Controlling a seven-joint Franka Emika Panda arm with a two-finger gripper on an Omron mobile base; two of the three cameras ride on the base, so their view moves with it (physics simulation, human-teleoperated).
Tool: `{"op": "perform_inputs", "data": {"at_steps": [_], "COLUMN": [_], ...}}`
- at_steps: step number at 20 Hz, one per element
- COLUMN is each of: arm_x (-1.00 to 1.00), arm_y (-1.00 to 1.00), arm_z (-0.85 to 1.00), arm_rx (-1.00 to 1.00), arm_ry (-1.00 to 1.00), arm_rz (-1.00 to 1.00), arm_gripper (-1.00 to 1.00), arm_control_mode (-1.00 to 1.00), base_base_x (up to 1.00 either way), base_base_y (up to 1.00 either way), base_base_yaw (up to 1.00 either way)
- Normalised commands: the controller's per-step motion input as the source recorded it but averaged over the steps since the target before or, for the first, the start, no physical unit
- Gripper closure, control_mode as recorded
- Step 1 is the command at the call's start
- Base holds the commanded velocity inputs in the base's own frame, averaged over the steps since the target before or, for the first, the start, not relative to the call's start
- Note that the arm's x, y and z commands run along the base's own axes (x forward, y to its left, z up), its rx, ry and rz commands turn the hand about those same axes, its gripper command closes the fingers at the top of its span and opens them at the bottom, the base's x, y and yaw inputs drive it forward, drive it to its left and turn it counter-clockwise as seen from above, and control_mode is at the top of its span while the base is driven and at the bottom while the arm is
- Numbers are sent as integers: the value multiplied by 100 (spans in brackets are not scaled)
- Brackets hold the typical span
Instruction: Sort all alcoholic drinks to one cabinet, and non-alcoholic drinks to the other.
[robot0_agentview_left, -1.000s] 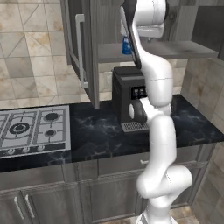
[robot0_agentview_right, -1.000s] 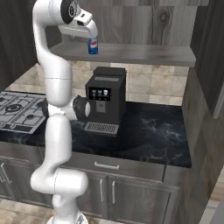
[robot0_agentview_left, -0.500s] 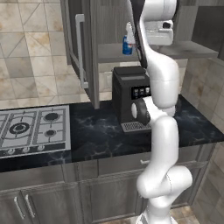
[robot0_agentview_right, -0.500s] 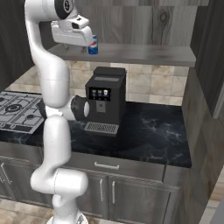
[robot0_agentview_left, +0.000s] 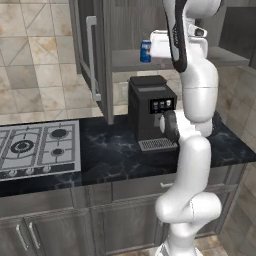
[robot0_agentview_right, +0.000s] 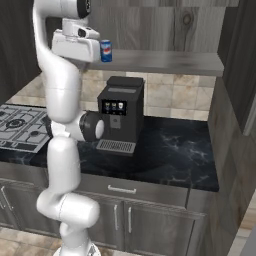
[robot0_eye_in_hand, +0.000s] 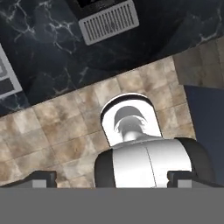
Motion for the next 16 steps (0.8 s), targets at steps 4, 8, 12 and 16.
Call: {"op": "perform_inputs", "data": {"at_steps": [4,8,12,16], "arm_x": [-73,-86,-88,-100], "arm_y": [0,0,0,-18], "arm_z": [-38,-52,-53,-34], "arm_rx": [6,4,2,3], "arm_ry": [41,42,34,17], "arm_rz": [0,0,0,-1], "arm_gripper": [-100,-100,-100,-100], "arm_control_mode": [-100,-100,-100,-100], "base_base_x": [0,0,0,0], "base_base_y": [0,0,0,0], "base_base_yaw": [0,0,0,0]}}
